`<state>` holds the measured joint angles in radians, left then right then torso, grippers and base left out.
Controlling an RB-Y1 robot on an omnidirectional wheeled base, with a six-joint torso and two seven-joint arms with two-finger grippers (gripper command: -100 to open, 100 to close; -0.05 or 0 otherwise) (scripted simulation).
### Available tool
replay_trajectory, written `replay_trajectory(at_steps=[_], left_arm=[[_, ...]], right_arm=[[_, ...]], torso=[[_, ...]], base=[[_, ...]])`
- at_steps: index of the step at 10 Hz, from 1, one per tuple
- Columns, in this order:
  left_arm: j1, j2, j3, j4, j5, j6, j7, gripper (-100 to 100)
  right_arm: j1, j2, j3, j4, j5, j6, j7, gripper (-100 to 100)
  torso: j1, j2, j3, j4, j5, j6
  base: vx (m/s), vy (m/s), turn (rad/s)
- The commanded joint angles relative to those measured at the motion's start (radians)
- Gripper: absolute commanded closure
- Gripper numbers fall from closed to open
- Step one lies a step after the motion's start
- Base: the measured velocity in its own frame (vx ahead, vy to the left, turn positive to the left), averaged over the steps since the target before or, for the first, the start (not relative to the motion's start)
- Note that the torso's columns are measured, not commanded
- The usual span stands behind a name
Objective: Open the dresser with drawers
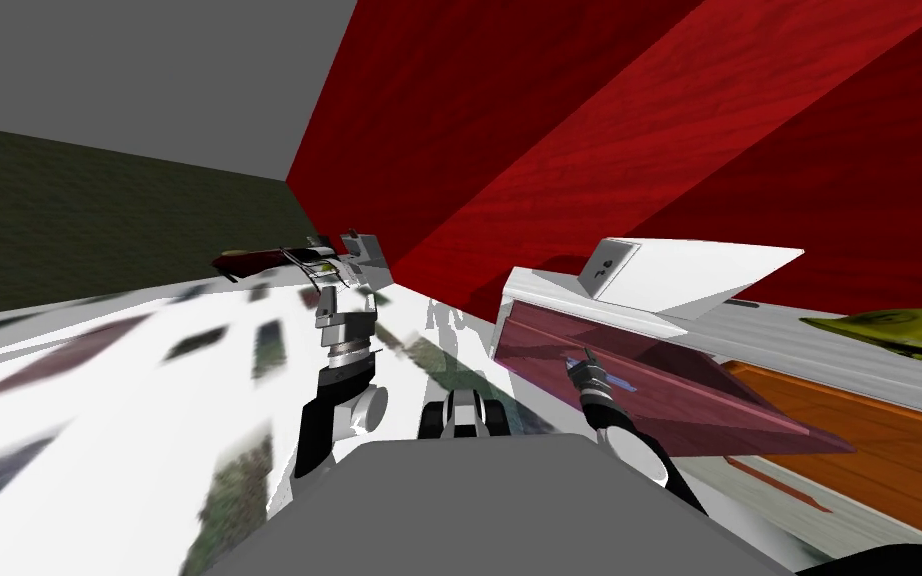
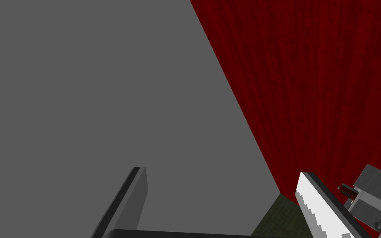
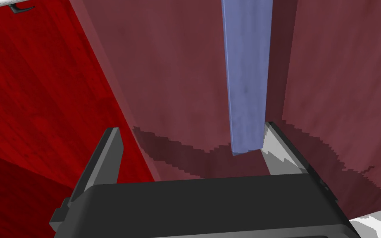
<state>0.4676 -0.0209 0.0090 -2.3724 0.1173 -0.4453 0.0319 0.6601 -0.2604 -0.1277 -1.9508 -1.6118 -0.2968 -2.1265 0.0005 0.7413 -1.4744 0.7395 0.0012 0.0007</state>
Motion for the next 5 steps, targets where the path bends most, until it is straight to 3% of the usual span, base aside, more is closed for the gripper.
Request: replay_trajectory(at_steps=[1,3,4,5], left_arm=[[0.0,0.0,0.0,0.0,0.0,0.0,0.0,0],[0.0,0.0,0.0,0.0,0.0,0.0,0.0,0],[0.0,0.0,0.0,0.0,0.0,0.0,0.0,0],[0.0,0.0,0.0,0.0,0.0,0.0,0.0,0]], right_arm=[[0.059,-0.028,-0.031,-0.071,-0.069,0.038,0.029,-100],[0.054,-0.025,-0.027,-0.05,-0.065,0.039,0.025,-100],[0.057,-0.025,-0.027,-0.049,-0.067,0.039,0.028,0],[0.059,-0.024,-0.026,-0.046,-0.067,0.04,0.028,0]], torso=[[0.004,0.0,-0.001,0.002,0.003,0.0],[0.008,0.002,0.0,0.004,0.007,-0.002],[0.007,0.003,0.001,0.003,0.005,-0.002],[0.005,0.002,0.001,0.002,0.004,-0.002]], base=[[0.082,0.055,-0.054],[0.036,0.021,-0.027],[0.006,-0.002,-0.002],[0.0,0.0,0.0]])
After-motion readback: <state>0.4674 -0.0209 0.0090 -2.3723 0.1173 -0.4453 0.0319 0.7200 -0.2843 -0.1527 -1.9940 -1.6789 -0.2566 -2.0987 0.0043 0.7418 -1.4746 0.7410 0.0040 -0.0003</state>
